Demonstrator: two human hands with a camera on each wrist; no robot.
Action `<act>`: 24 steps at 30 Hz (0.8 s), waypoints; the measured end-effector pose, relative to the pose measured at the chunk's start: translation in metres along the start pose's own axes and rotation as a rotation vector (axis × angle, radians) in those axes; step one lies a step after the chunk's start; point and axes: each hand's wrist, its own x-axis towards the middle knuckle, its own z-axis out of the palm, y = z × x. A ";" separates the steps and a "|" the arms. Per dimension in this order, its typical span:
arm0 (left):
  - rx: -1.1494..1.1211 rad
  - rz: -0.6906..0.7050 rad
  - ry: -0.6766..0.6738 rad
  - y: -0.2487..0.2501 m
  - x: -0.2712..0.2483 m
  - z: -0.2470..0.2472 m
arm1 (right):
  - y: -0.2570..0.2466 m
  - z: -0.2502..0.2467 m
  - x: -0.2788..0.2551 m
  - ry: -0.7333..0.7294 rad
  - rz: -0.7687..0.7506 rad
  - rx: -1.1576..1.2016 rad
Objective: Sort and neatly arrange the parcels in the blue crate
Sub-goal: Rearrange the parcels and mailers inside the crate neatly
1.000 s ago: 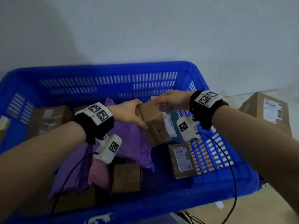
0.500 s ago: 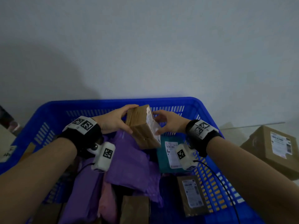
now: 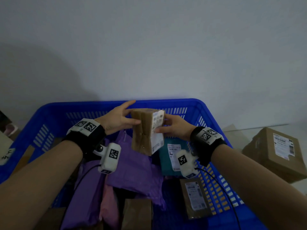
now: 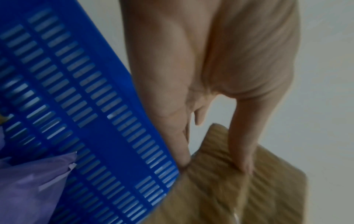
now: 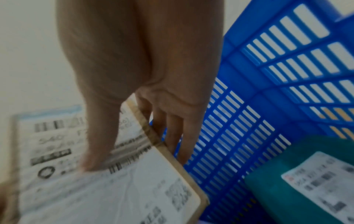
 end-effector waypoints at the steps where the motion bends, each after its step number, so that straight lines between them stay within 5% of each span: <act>1: -0.002 0.012 0.043 -0.001 0.001 0.002 | 0.001 0.001 -0.001 0.012 0.026 0.039; 8: 0.122 -0.019 0.165 -0.020 0.005 0.027 | 0.014 -0.011 -0.009 0.090 0.171 -0.004; 14: 0.145 -0.352 0.046 -0.052 0.004 0.064 | 0.038 -0.021 -0.032 -0.088 0.365 -0.092; 24: 0.445 -0.556 -0.116 -0.126 0.002 0.103 | 0.104 -0.008 -0.043 -0.282 0.652 -0.248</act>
